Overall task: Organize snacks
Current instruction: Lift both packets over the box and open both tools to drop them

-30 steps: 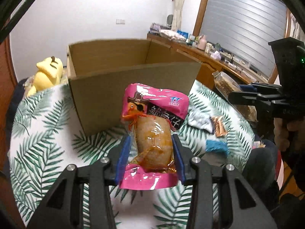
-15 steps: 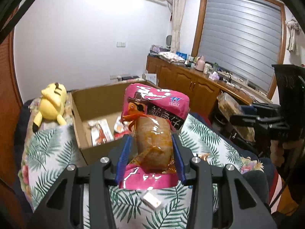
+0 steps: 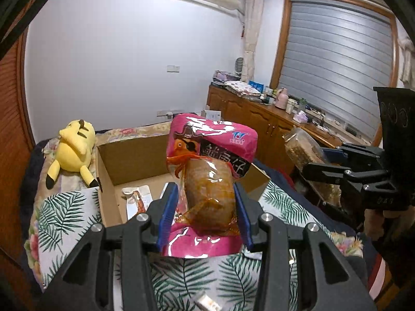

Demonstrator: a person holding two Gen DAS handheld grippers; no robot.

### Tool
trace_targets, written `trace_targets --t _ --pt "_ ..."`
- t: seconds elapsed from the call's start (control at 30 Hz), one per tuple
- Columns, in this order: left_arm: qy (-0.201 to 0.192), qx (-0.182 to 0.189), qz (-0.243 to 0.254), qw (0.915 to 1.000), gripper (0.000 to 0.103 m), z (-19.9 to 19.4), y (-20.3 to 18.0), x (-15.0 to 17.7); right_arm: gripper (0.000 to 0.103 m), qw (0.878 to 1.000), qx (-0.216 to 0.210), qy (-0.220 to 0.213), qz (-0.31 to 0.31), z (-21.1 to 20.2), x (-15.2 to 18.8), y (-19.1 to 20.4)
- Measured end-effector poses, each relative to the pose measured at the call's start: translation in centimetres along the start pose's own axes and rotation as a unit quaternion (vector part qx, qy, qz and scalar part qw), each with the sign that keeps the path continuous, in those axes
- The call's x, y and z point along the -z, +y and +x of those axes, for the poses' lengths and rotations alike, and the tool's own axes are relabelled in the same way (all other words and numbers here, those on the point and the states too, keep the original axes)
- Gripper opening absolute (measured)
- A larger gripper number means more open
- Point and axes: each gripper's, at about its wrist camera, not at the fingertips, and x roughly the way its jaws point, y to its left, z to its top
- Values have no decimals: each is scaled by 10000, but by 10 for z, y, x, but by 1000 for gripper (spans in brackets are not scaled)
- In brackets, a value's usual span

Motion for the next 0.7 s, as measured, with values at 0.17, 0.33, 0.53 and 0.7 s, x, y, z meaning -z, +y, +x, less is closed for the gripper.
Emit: trace_targets --t 0.17,0.33,0.53,0.7 --pt "-30 -96 -118 9999 41 26 14 -6 43 9999 -106 9 -58 28 -17 -5" --pt "90 -204 -186 9996 41 60 31 -9 43 9997 -242 33 -53 60 -27 -10" --pt "278 -363 -263 9986 41 95 47 -4 43 9990 -389 201 -70 105 -27 -20" --pt "527 -532 -305 9967 41 120 55 5 43 9983 -455 357 118 144 -16 -32"
